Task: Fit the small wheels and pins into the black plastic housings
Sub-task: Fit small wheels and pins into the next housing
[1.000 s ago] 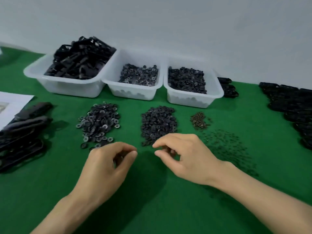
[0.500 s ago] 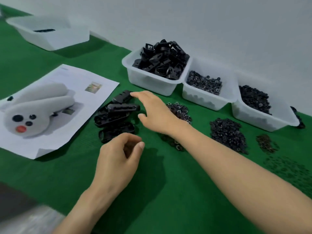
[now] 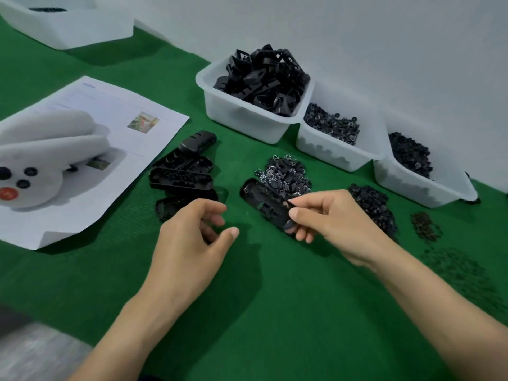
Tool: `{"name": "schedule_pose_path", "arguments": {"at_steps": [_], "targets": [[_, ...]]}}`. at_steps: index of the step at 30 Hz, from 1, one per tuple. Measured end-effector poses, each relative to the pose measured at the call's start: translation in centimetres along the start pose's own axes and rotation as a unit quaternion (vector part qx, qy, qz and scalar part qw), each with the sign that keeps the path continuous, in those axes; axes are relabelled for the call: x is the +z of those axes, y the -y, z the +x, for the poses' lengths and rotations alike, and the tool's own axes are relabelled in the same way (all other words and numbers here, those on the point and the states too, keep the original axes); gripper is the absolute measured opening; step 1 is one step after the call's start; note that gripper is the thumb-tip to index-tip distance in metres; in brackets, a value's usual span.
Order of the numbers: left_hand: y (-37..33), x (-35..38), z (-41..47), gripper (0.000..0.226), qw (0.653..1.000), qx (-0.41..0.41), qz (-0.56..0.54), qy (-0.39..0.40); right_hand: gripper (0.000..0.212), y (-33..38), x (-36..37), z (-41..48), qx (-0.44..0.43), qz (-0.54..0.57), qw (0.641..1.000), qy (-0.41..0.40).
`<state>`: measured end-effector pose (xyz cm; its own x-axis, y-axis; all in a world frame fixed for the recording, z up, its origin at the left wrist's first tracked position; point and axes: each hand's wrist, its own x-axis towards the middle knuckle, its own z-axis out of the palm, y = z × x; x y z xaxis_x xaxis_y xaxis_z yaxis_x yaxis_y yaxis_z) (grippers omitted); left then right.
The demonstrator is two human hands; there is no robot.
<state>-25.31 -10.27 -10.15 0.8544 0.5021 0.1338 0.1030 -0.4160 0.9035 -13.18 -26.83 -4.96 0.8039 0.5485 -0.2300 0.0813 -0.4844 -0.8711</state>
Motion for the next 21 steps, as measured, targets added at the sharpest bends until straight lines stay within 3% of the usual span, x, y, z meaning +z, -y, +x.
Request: {"name": "schedule_pose_path", "arguments": {"at_steps": [4,7,9,11,15,18,21], "targets": [[-0.2,0.6,-0.2,0.042,0.997,0.025,0.022,0.063,0.023,-1.9,-1.5,-2.6,0.008,-0.017,0.999,0.048],[-0.6,0.7,-0.6,0.042,0.988,0.078,0.047,0.123,0.029,-2.5,-2.7,-3.5,-0.002,-0.129,0.982,0.137],[-0.9,0.9,-1.1,0.04,0.981,0.097,0.046,0.159,0.029,-2.5,-3.1,-3.5,-0.022,-0.191,0.969,0.154],[-1.2,1.3,-1.6,0.037,0.974,0.115,0.05,0.189,0.026,-2.5,-2.8,-3.0,-0.039,-0.192,0.973,0.118],[-1.8,1.9,-2.5,0.025,0.967,0.131,0.048,0.213,0.02,-2.4,-0.6,-2.3,-0.053,-0.094,0.992,0.066],[-1.5,1.8,-2.7,0.023,0.972,0.119,0.051,0.198,0.02,-2.3,-0.1,-2.1,-0.072,-0.039,0.996,0.026],[-1.1,1.4,-2.1,0.031,0.975,0.114,0.075,0.178,0.024,-2.8,-0.9,-2.4,-0.072,-0.063,0.995,-0.034]]}}
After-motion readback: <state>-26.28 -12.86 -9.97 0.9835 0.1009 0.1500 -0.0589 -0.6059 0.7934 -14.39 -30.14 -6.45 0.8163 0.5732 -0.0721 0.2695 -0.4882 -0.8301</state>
